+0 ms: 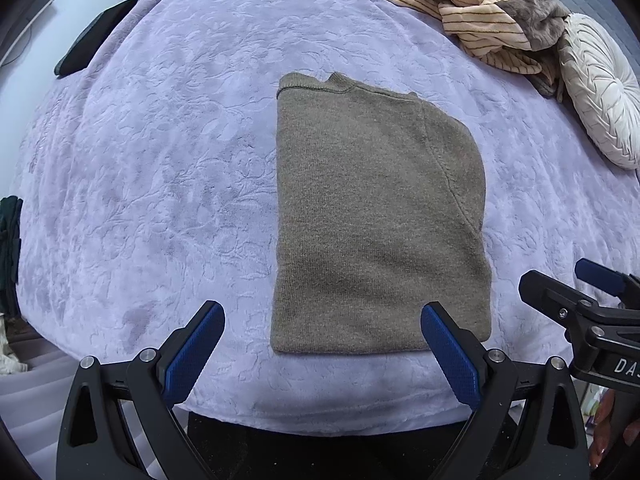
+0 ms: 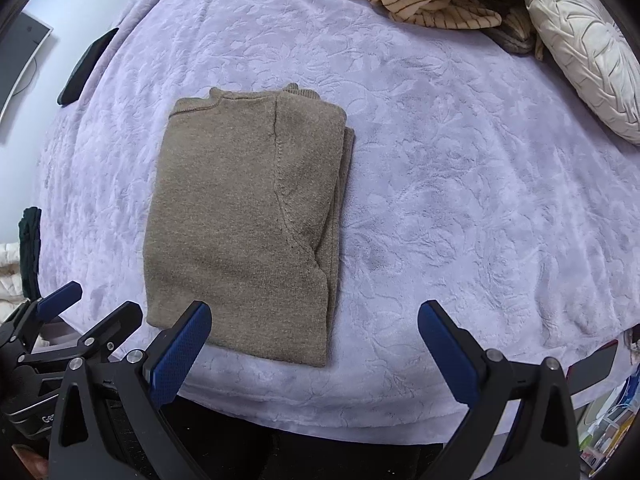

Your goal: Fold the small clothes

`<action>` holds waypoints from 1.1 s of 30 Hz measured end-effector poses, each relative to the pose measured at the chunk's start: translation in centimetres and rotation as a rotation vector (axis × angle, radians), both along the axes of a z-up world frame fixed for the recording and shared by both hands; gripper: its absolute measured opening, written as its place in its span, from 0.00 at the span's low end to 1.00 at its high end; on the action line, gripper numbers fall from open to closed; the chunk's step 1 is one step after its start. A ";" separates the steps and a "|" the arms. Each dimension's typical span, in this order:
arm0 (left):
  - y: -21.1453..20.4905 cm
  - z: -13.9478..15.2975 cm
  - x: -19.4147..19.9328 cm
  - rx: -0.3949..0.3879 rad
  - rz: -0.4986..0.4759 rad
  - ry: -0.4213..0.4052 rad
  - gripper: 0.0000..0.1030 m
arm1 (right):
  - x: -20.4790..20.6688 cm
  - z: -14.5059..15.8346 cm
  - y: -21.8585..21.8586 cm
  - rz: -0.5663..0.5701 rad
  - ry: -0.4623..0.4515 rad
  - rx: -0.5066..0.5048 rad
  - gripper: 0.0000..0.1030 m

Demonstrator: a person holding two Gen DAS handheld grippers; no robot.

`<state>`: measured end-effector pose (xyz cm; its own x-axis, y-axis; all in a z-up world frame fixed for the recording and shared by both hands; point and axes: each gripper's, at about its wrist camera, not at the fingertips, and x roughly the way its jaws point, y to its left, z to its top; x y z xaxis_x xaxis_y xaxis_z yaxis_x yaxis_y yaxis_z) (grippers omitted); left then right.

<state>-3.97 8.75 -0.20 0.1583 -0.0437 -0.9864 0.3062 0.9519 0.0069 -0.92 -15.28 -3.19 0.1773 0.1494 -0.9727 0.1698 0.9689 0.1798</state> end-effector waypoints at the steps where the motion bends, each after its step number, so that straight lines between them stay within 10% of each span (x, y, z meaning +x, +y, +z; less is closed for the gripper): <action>1: 0.0 0.0 0.1 0.000 -0.007 0.003 0.96 | 0.0 0.2 0.2 0.000 -0.004 -0.007 1.00; 33: 1.7 1.6 2.8 0.037 -0.015 -0.090 0.96 | 1.2 2.0 2.0 -0.056 -0.015 -0.133 1.00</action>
